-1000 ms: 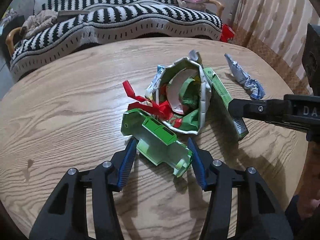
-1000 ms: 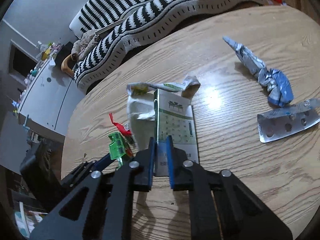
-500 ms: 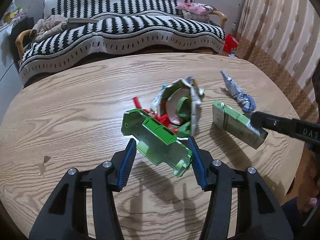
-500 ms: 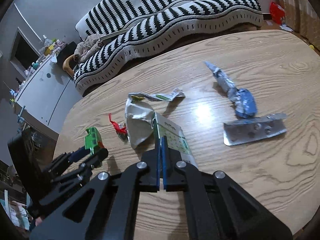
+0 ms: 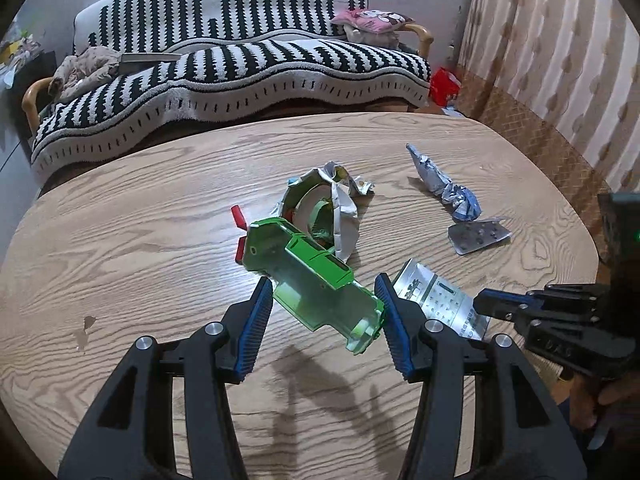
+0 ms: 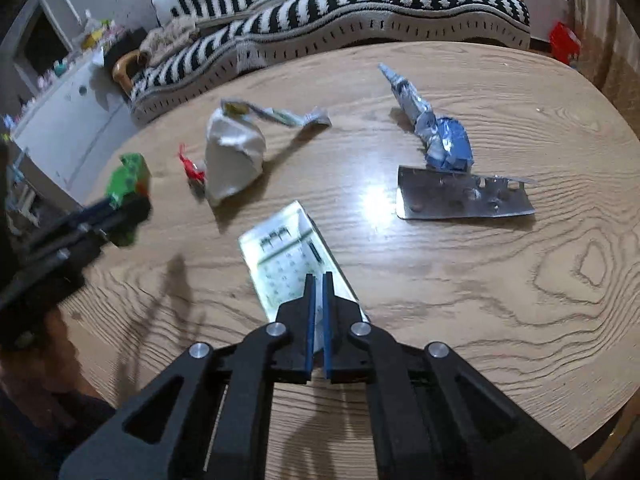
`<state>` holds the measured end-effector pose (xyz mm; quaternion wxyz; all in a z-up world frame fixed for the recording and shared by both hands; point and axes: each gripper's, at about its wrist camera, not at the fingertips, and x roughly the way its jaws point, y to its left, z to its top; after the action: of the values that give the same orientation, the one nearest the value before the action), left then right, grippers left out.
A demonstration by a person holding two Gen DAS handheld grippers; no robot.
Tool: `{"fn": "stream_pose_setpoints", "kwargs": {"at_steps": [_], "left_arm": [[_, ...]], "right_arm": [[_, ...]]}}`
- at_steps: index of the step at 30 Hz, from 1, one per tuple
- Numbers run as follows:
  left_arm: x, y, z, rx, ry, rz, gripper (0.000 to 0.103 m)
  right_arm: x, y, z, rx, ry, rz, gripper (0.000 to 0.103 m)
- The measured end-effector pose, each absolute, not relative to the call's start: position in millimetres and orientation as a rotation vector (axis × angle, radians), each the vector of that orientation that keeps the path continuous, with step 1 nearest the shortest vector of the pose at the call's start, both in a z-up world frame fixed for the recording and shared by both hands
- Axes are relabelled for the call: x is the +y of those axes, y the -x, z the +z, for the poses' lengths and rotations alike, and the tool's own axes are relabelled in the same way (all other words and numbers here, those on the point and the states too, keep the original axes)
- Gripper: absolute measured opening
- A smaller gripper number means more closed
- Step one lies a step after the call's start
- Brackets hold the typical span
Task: Collect trash
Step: 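Grasp the green plastic toy piece with the left tool while the right tool grasps the white cigarette box, then carry the green piece and cigarette box over the bin and open both tools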
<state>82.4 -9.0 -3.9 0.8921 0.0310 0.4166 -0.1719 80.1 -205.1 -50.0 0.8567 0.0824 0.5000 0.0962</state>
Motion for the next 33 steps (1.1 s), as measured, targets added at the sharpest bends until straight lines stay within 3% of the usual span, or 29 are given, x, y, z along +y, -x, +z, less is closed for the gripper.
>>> {"fn": "stream_pose_setpoints", "kwargs": {"at_steps": [5, 6, 8, 9, 10, 18, 23, 25, 33], "left_arm": [[1.4, -82.6, -6.0, 0.869, -0.056, -0.335, 0.052], [5.3, -83.0, -6.9, 0.871, -0.052, -0.329, 0.052], [10.5, -85.7, -8.8, 0.876, -0.049, -0.324, 0.052], [13.1, -87.1, -10.1, 0.882, -0.046, -0.32, 0.052], [14.7, -88.1, -10.9, 0.885, -0.044, -0.317, 0.052], [15.9, -89.2, -12.7, 0.888, -0.055, -0.329, 0.052], [8.8, -88.4, -15.3, 0.896, -0.074, -0.341, 0.052], [5.0, -87.3, -15.6, 0.897, -0.08, -0.343, 0.052], [-7.5, -84.4, -16.3, 0.9, -0.096, -0.353, 0.052]], "right_arm": [[-195.1, -78.9, -50.3, 1.021, -0.105, 0.206, 0.001], [-194.0, -78.6, -50.0, 1.012, -0.092, 0.204, 0.005], [-193.1, -76.7, -47.2, 0.969, -0.078, 0.195, 0.054], [-192.4, -72.4, -42.0, 0.917, -0.064, 0.185, 0.09], [-191.4, -69.3, -37.9, 0.874, -0.035, 0.182, 0.092], [-174.2, -81.4, -67.1, 0.993, 0.08, 0.229, 0.091], [-168.8, -82.3, -78.9, 1.013, 0.117, 0.232, 0.076], [-171.0, -81.0, -76.8, 1.009, 0.11, 0.231, 0.061], [-176.9, -78.2, -70.5, 0.991, 0.084, 0.23, 0.057]]}}
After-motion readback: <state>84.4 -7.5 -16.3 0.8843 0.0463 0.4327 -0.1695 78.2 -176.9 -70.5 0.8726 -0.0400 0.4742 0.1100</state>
